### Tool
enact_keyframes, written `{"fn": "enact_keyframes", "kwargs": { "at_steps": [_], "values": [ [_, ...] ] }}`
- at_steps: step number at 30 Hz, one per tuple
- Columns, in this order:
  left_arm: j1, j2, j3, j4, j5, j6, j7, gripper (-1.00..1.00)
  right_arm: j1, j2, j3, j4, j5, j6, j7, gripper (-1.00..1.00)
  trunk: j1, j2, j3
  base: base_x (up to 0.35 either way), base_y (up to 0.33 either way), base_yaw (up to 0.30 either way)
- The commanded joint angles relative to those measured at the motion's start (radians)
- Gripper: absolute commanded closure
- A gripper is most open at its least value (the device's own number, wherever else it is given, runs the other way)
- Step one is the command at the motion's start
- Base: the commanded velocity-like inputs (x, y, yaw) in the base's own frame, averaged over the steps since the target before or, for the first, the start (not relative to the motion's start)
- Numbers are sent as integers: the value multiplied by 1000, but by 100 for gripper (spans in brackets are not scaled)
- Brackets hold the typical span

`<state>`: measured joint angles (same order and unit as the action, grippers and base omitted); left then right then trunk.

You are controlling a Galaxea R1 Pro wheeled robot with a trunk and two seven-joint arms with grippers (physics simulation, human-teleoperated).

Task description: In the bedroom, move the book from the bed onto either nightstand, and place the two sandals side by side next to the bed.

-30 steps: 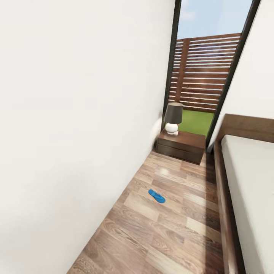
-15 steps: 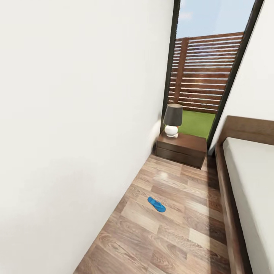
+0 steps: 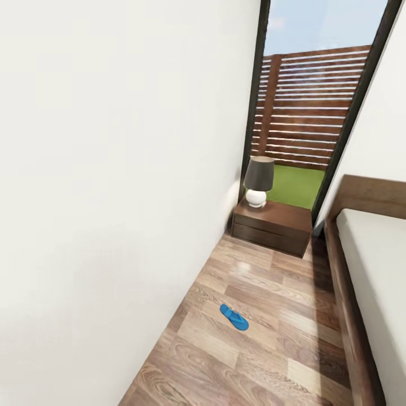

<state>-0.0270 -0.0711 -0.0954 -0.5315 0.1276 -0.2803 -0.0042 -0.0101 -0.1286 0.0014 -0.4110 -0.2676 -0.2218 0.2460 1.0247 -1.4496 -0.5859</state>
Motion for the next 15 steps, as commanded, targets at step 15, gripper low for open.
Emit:
{"fn": "enact_keyframes", "kwargs": {
  "at_steps": [15],
  "values": [
    [-1, 1, -4, 1, 11, -3, 0, -100, -1, -1, 0, 1, -12, -2, 9, -100, 0, 0, -1, 35, 0, -138]
  ]
}}
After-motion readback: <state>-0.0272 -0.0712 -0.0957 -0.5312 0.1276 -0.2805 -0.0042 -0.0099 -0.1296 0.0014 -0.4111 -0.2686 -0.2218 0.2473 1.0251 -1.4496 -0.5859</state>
